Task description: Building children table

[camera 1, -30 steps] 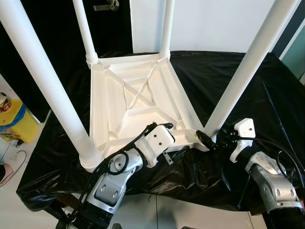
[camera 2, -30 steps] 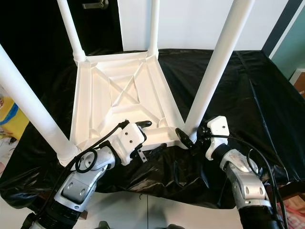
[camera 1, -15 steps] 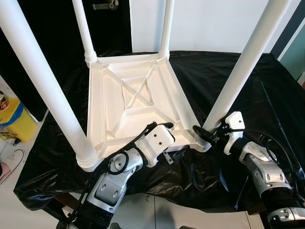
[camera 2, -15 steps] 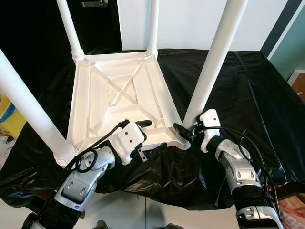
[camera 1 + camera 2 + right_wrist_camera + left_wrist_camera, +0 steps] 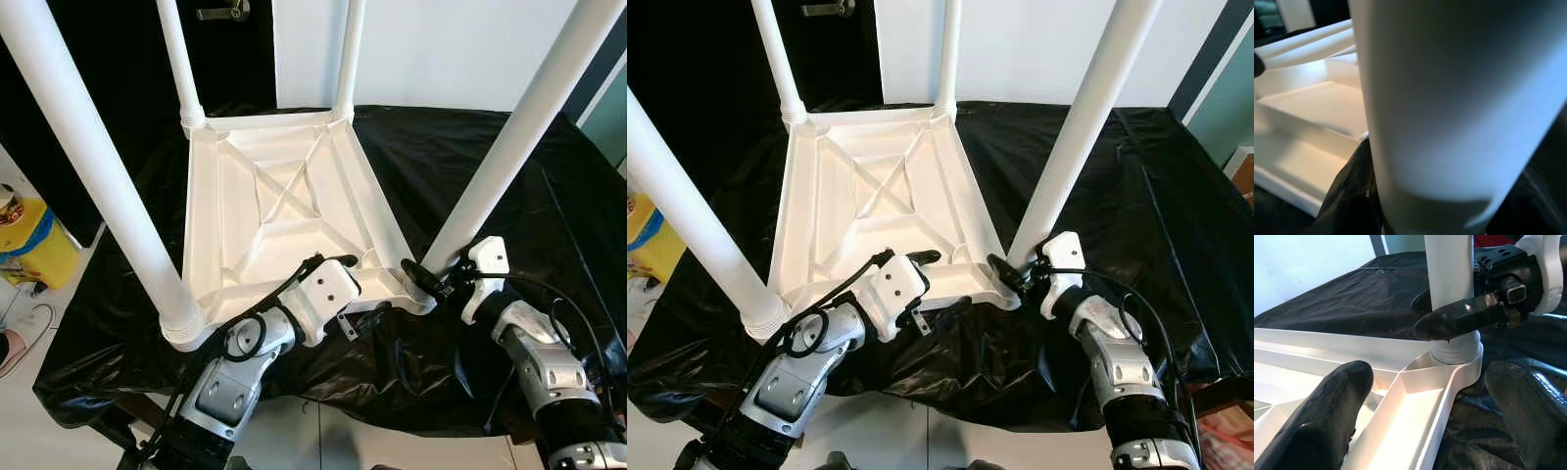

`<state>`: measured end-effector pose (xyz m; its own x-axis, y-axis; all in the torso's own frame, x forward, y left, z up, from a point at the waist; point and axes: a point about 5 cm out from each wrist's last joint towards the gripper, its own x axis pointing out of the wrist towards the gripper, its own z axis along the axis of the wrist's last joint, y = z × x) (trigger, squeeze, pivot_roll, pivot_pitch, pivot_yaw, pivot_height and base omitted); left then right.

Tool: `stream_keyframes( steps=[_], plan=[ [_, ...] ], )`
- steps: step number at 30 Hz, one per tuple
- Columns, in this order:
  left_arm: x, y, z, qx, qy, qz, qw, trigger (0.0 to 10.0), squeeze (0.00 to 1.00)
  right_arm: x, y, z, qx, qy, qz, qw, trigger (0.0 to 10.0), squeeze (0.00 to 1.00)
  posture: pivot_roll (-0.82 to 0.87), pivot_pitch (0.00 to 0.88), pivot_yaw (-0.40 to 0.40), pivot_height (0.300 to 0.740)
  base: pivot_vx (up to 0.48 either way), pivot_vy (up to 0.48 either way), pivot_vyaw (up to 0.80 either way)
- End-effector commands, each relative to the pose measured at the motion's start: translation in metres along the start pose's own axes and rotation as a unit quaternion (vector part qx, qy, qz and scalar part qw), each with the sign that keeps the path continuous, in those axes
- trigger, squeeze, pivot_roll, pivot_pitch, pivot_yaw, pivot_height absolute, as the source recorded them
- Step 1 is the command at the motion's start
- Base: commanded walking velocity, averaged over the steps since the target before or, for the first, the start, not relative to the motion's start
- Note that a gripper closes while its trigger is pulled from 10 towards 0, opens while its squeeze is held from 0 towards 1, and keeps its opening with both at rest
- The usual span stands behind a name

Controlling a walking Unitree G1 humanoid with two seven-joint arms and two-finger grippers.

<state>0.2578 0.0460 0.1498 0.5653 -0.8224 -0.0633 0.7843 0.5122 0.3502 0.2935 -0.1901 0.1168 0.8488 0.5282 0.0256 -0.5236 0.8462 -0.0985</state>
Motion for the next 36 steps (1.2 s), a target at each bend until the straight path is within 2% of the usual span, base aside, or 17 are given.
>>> stream_keyframes(
  steps=[1, 2, 5, 6, 9, 10, 15, 17, 28, 29, 30, 36],
  plan=[
    [0.002, -0.003, -0.002, -0.005, 0.001, -0.004, 1.0, 10.0, 0.0, -0.006, 0.005, -0.016, 0.011, 0.037, -0.013, 0.999, 10.0, 0.0, -0.03, 0.037, -0.056, 0.74, 0.0, 0.0, 0.0],
    [0.002, -0.005, -0.002, -0.006, 0.0, -0.006, 1.0, 10.0, 0.0, -0.006, 0.007, -0.017, 0.012, 0.036, -0.042, 0.998, 10.0, 0.0, -0.03, 0.038, -0.056, 0.74, 0.0, 0.0, 0.0],
    [0.002, -0.005, -0.002, -0.006, 0.0, -0.008, 1.0, 10.0, 0.0, -0.007, 0.01, -0.018, 0.016, 0.036, -0.066, 0.997, 10.0, 0.0, -0.03, 0.041, -0.056, 0.74, 0.0, 0.0, 0.0],
    [0.003, -0.006, -0.003, -0.007, 0.001, -0.01, 1.0, 10.0, 0.0, -0.007, 0.014, -0.021, 0.029, 0.039, -0.139, 0.989, 10.0, 0.0, -0.03, 0.041, -0.058, 0.74, 0.0, 0.0, 0.0],
    [0.003, -0.006, -0.003, -0.008, 0.001, -0.01, 1.0, 10.0, 0.0, -0.007, 0.016, -0.023, 0.036, 0.041, -0.162, 0.985, 10.0, 0.0, -0.03, 0.041, -0.058, 0.74, 0.0, 0.0, 0.0],
    [0.003, -0.006, -0.002, -0.008, 0.001, -0.008, 1.0, 10.0, 0.0, -0.007, 0.02, -0.025, 0.041, 0.048, -0.194, 0.979, 10.0, 0.0, -0.03, 0.041, -0.058, 0.74, 0.0, 0.0, 0.0],
    [0.002, -0.005, -0.003, -0.008, 0.002, -0.007, 1.0, 10.0, 0.0, -0.003, 0.032, -0.025, 0.047, 0.047, -0.221, 0.973, 10.0, 0.0, -0.03, 0.04, -0.063, 0.74, 0.0, 0.0, 0.0],
    [0.002, -0.005, -0.003, -0.007, 0.002, -0.006, 1.0, 10.0, 0.0, 0.0, 0.032, -0.021, 0.057, 0.037, -0.261, 0.963, 10.0, 0.0, -0.03, 0.039, -0.061, 0.74, 0.0, 0.0, 0.0],
    [0.004, -0.004, -0.003, -0.011, 0.001, 0.001, 1.0, 10.0, 0.0, 0.002, 0.034, -0.017, 0.051, 0.042, -0.274, 0.959, 10.0, 0.0, -0.05, 0.039, -0.069, 0.74, 0.0, 0.0, 0.0],
    [0.004, -0.004, -0.003, -0.012, 0.001, 0.002, 1.0, 10.0, 0.0, 0.002, 0.034, -0.017, 0.05, 0.042, -0.275, 0.959, 10.0, 0.21, -0.05, 0.039, -0.069, 0.74, 0.0, 0.0, 0.0],
    [0.004, -0.005, -0.004, -0.015, 0.0, 0.002, 1.0, 10.0, 0.0, 0.003, 0.034, -0.015, 0.046, 0.039, -0.273, 0.96, 10.0, 1.0, -0.08, 0.047, -0.057, 0.74, 0.0, 0.0, 0.0],
    [0.004, -0.012, -0.005, -0.022, -0.001, -0.013, 1.0, 10.0, 0.0, 0.003, 0.033, -0.007, 0.031, 0.024, -0.251, 0.967, 10.0, 1.0, -0.11, 0.061, -0.032, 0.74, 0.0, 0.0, 0.0]
  ],
)
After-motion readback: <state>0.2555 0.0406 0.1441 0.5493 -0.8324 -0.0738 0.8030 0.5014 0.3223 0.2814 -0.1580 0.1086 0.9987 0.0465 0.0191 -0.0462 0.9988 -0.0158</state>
